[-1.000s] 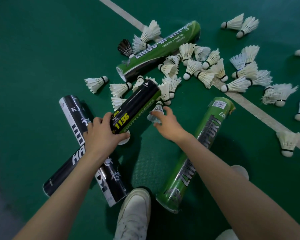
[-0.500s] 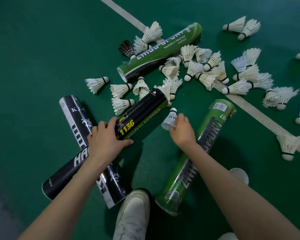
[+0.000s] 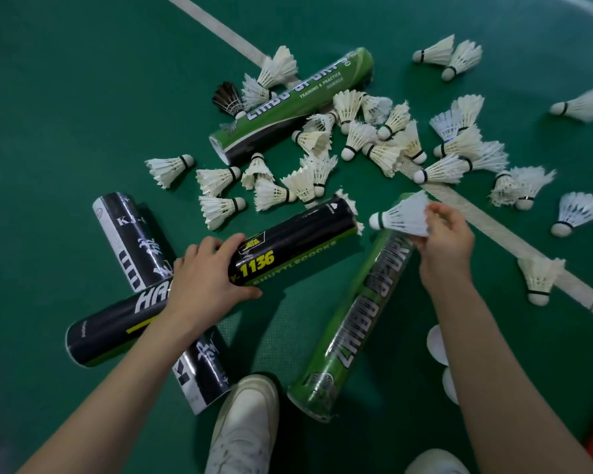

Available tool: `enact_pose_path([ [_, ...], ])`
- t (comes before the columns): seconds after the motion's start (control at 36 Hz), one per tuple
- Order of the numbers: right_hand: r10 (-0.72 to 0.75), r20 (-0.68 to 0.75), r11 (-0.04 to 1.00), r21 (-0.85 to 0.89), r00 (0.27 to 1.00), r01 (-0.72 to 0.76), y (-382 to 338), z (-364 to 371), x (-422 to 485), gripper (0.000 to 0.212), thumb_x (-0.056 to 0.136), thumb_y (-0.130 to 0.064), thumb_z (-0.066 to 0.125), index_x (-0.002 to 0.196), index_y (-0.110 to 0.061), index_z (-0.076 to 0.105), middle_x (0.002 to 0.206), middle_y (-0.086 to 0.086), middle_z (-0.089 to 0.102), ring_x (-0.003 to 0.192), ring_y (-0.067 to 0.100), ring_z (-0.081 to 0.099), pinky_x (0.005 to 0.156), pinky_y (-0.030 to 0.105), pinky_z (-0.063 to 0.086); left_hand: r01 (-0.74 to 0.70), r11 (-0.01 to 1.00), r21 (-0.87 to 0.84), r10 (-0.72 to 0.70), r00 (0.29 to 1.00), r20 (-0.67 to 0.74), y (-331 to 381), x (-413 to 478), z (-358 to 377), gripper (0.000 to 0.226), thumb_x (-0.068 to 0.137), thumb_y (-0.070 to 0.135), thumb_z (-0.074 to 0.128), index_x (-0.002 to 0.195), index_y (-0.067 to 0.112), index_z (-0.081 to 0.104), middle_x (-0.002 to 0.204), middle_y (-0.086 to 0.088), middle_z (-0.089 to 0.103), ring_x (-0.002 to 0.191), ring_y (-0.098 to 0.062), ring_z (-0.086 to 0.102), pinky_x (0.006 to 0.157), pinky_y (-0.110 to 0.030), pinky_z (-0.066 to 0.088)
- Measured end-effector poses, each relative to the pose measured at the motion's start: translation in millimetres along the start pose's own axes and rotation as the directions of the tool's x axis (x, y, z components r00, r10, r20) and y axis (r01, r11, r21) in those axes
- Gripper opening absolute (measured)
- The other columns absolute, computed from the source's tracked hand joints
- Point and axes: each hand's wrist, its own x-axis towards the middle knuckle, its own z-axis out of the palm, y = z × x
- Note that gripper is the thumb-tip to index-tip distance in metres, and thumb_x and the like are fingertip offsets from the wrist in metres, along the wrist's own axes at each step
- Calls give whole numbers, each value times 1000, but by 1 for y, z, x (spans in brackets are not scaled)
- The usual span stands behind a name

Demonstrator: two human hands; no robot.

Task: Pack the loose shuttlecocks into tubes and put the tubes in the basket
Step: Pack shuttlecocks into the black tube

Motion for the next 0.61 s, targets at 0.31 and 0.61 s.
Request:
enact_pose_path([
  [0.31,-25,294,982,-170,956,78,-12,6,-29,38,104,-36,30,106,-16,62,108,3,66,99,14,62,88,28,50,-139,988,-68,137,990,-33,22,-7,2,93,61,56,80,141,35,36,120,2,47,110,-22,41,91,-36,33],
  [0.61,-122,586,928,-218,801,301,-8,10,-37,69,89,-66,15,143,-28,38,151,1,37,141,19,31,119,38,19,-135,984,-118,132,991,-32,28,-6,0,96,59,61,78,142,33,37,119,2,48,110,-22,42,93,-38,37],
])
